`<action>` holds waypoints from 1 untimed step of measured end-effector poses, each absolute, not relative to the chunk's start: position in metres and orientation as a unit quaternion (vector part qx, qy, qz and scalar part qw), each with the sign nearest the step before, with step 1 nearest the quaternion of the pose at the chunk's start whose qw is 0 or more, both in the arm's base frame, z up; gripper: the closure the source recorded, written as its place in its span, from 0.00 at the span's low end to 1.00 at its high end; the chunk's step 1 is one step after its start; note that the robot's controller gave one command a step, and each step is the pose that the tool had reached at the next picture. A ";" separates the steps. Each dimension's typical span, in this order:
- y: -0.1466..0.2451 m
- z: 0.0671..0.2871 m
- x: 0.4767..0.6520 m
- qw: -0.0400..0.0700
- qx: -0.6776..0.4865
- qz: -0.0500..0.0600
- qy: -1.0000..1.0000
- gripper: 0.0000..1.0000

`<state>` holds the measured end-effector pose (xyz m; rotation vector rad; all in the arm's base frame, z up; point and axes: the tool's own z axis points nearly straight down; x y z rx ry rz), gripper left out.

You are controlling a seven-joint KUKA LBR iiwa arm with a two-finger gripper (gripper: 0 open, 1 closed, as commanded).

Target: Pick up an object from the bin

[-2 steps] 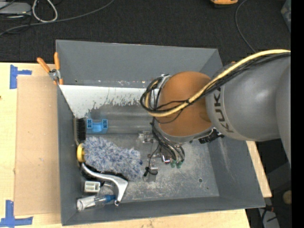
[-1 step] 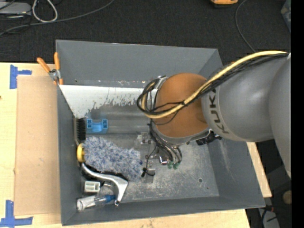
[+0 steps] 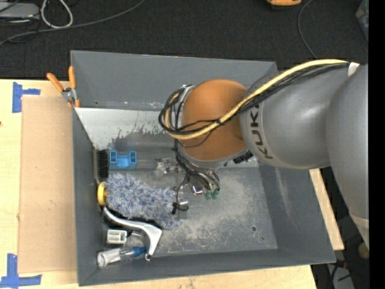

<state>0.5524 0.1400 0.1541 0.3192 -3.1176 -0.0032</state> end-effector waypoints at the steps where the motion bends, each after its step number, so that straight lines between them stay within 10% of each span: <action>1: 0.165 0.148 0.525 0.005 0.155 -0.002 -0.988 0.00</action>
Offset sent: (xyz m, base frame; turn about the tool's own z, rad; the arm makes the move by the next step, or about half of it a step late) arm -0.0231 0.0208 -0.0311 -0.0264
